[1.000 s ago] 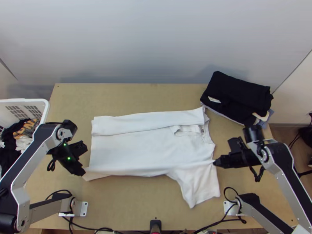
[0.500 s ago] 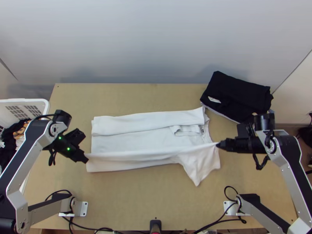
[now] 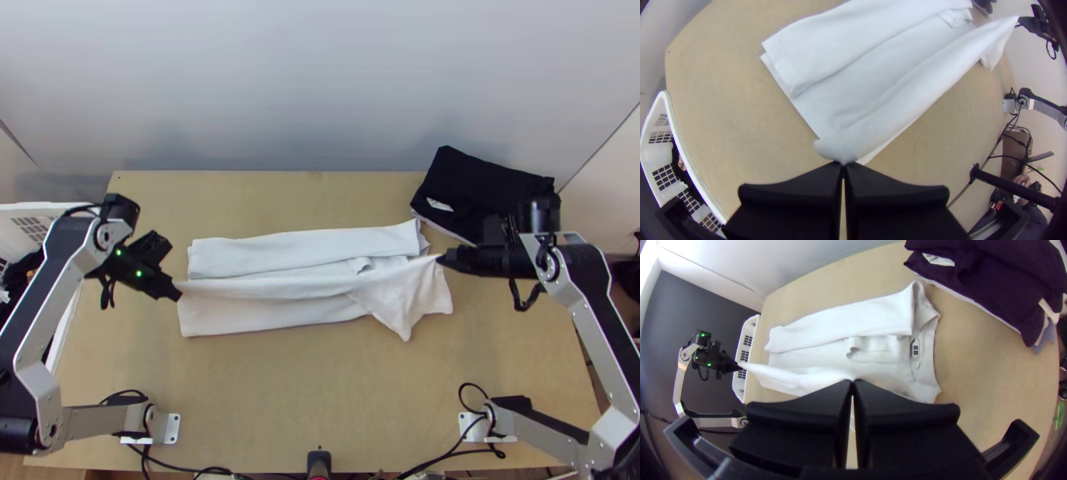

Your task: Fold the t-shirt

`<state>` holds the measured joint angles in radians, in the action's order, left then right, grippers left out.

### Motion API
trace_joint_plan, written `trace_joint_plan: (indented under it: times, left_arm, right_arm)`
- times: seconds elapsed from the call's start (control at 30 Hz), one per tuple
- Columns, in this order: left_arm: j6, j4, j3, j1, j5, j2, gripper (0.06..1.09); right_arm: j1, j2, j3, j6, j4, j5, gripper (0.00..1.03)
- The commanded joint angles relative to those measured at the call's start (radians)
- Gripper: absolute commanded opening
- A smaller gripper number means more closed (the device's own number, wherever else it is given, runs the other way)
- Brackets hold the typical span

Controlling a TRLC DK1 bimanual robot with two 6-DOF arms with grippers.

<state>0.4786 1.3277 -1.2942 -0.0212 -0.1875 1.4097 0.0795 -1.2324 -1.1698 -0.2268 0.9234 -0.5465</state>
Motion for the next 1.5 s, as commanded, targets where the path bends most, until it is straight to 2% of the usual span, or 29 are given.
trace_joint_plan:
  times: [0.0, 0.3, 0.63, 0.97, 1.47]
  left_arm:
    - [0.003, -0.005, -0.134, -0.013, 0.0, 0.098, 0.09]
    - [0.009, -0.004, -0.232, -0.019, 0.002, 0.204, 0.09]
    - [0.011, -0.018, -0.267, -0.023, 0.002, 0.259, 0.09]
    - [-0.018, -0.173, -0.182, -0.079, 0.002, 0.324, 0.09]
    - [-0.083, -0.306, -0.108, -0.062, -0.003, 0.413, 0.09]
  right_arm:
    - [0.019, -0.11, -0.087, -0.042, -0.064, 0.003, 0.03]
    - [0.052, -0.265, -0.179, -0.08, -0.132, 0.046, 0.03]
    - [0.112, -0.372, -0.215, -0.082, -0.193, 0.115, 0.03]
    - [0.152, -0.441, -0.217, -0.08, -0.255, 0.201, 0.03]
    - [0.187, -0.483, -0.215, -0.083, -0.319, 0.358, 0.03]
